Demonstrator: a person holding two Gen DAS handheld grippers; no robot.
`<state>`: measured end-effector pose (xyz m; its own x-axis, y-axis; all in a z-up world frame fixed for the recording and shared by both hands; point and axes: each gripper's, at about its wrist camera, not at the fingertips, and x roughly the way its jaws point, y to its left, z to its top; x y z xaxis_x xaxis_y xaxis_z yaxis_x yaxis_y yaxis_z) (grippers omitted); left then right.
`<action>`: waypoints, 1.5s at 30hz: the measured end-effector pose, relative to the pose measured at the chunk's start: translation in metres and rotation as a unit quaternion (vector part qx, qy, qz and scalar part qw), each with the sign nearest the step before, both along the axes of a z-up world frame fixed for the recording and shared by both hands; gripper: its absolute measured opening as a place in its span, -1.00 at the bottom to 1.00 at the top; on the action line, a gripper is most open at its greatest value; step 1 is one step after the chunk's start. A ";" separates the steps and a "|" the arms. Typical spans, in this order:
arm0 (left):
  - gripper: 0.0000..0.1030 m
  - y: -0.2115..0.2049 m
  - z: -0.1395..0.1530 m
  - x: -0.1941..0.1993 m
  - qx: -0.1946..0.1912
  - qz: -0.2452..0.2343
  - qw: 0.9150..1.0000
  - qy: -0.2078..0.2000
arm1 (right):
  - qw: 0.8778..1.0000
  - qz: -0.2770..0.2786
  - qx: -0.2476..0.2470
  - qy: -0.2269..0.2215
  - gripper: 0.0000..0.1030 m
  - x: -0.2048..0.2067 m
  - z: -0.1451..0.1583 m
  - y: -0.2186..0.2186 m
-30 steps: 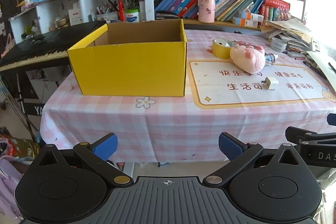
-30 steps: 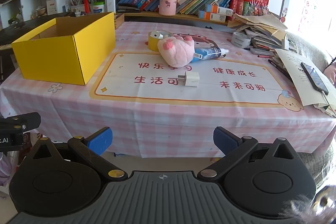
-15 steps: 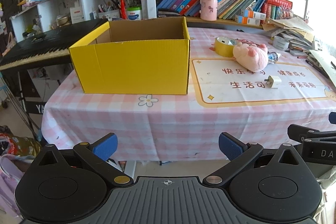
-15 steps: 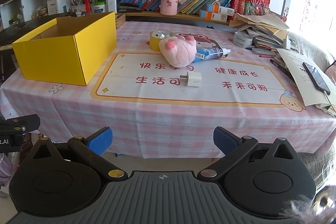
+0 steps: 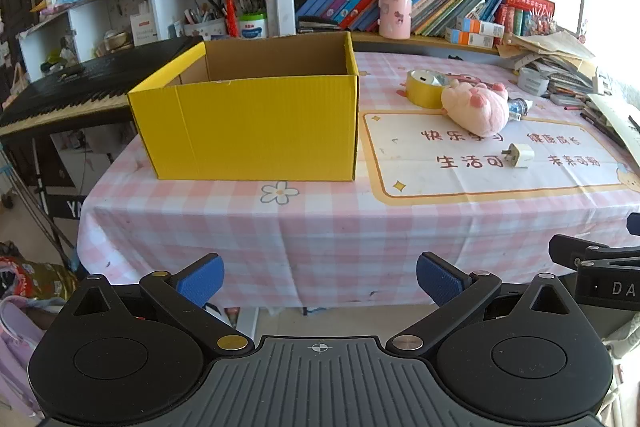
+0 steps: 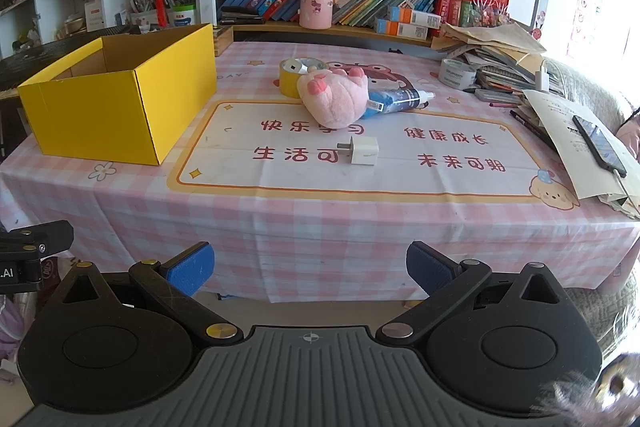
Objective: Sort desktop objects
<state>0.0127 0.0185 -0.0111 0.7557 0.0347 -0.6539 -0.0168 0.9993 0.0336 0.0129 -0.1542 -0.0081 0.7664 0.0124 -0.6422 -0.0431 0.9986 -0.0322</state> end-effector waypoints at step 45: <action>1.00 0.004 -0.002 0.002 -0.006 0.004 1.000 0.005 | 1.000 0.000 -0.002 0.001 1.00 0.002 -0.005 0.001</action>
